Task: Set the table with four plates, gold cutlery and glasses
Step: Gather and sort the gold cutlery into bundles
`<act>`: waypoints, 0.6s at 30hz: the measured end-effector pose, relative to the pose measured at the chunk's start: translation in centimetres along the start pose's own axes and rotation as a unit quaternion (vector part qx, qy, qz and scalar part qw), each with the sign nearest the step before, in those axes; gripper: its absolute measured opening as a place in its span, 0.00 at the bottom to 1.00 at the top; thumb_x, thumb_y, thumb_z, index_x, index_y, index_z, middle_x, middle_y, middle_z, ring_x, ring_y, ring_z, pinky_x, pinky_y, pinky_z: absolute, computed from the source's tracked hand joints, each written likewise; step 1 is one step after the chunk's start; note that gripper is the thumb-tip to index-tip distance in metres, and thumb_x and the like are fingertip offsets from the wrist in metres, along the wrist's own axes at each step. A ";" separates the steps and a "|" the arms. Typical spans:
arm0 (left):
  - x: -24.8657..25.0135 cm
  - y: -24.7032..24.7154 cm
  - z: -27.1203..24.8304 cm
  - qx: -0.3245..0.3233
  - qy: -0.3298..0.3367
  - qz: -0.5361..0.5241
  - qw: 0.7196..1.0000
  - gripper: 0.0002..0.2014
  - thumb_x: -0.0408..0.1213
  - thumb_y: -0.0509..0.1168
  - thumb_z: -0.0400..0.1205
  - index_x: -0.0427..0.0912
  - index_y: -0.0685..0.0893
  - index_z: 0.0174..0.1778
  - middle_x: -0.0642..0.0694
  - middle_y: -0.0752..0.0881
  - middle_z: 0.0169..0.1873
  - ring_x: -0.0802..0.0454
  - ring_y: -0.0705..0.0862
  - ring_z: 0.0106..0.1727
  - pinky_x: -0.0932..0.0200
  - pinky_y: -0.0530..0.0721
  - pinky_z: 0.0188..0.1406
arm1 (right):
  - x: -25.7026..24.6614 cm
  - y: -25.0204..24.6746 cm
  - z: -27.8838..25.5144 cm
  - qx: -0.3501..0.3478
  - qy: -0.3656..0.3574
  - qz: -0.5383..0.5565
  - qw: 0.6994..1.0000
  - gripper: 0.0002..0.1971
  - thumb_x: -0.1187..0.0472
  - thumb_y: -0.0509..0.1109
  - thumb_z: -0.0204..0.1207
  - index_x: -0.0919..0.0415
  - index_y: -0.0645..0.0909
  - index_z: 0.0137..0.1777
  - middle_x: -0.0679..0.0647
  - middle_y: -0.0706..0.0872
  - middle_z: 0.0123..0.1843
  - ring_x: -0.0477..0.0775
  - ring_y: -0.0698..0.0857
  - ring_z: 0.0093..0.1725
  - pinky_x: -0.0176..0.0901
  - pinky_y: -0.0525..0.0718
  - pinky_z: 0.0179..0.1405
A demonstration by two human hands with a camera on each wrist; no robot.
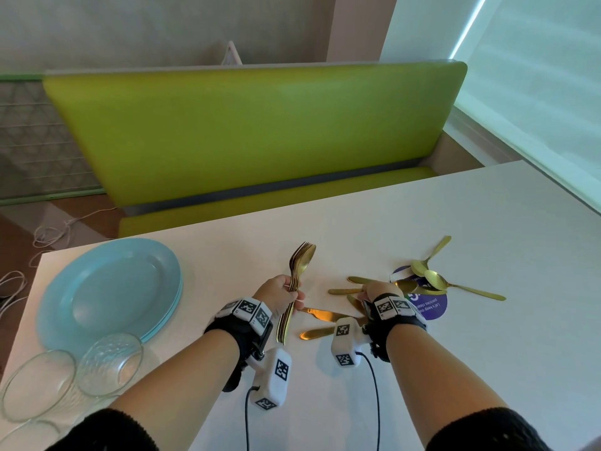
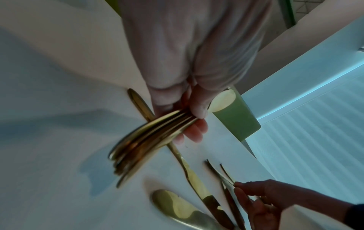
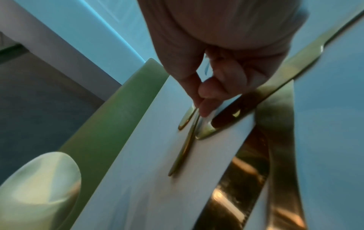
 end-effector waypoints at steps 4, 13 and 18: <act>0.1 -0.4 -0.7 -0.008 -0.011 0.004 1.000 0.11 0.19 0.51 0.84 0.38 0.74 0.46 0.43 0.81 0.37 0.51 0.82 0.34 0.57 0.82 0.35 | 0.3 -0.1 -1.4 -0.052 0.002 0.246 0.968 0.03 0.66 0.61 0.82 0.62 0.76 0.49 0.55 0.81 0.52 0.48 0.83 0.41 0.31 0.84 0.23; 0.3 -0.7 -3.2 -0.010 -0.010 -0.024 1.000 0.09 0.21 0.52 0.84 0.36 0.74 0.54 0.43 0.83 0.37 0.50 0.83 0.34 0.55 0.82 0.36 | -1.5 2.2 -8.1 -0.176 -0.156 0.064 0.970 0.09 0.61 0.71 0.77 0.62 0.81 0.36 0.51 0.85 0.29 0.44 0.72 0.20 0.33 0.70 0.19; 0.2 -1.0 -6.1 -0.046 -0.012 -0.054 0.997 0.09 0.21 0.54 0.84 0.37 0.76 0.46 0.42 0.81 0.39 0.49 0.82 0.36 0.53 0.82 0.37 | -1.2 4.0 -12.1 -0.211 -0.186 0.007 0.960 0.09 0.60 0.72 0.76 0.58 0.81 0.35 0.46 0.86 0.25 0.42 0.72 0.21 0.32 0.69 0.20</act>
Point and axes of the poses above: each hand's wrist, its own z-axis towards the middle knuckle, its own y-axis out of the palm, x = y × z, the point moved 3 cm from there along z, towards the middle knuckle
